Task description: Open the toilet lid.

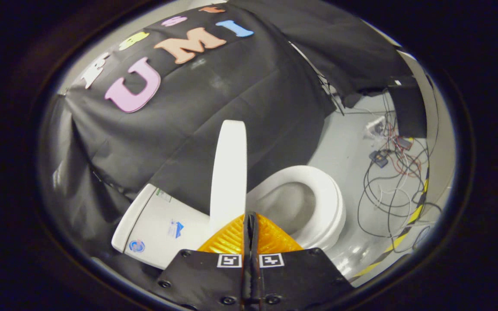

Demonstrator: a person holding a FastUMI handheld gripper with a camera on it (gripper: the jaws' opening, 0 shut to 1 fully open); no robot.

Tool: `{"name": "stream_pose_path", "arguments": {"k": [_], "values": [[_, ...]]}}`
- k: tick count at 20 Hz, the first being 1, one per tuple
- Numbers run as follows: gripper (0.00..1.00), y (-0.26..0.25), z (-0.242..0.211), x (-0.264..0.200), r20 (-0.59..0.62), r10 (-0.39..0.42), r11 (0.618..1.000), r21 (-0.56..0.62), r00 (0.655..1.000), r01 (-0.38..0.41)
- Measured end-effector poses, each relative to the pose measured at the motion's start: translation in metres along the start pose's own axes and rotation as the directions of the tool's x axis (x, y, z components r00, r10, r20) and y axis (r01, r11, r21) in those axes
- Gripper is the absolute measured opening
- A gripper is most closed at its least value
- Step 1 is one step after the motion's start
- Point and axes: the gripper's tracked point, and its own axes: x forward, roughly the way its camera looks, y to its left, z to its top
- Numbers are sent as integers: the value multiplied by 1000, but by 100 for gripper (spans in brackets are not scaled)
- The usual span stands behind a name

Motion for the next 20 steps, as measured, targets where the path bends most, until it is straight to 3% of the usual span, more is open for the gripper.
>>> {"name": "stream_pose_path", "arguments": {"k": [4,20], "values": [[1,19,3,-8,10,-10,992,-122,1000,11],[1,97,7,-16,23,72,956,-288,997,-63]]}}
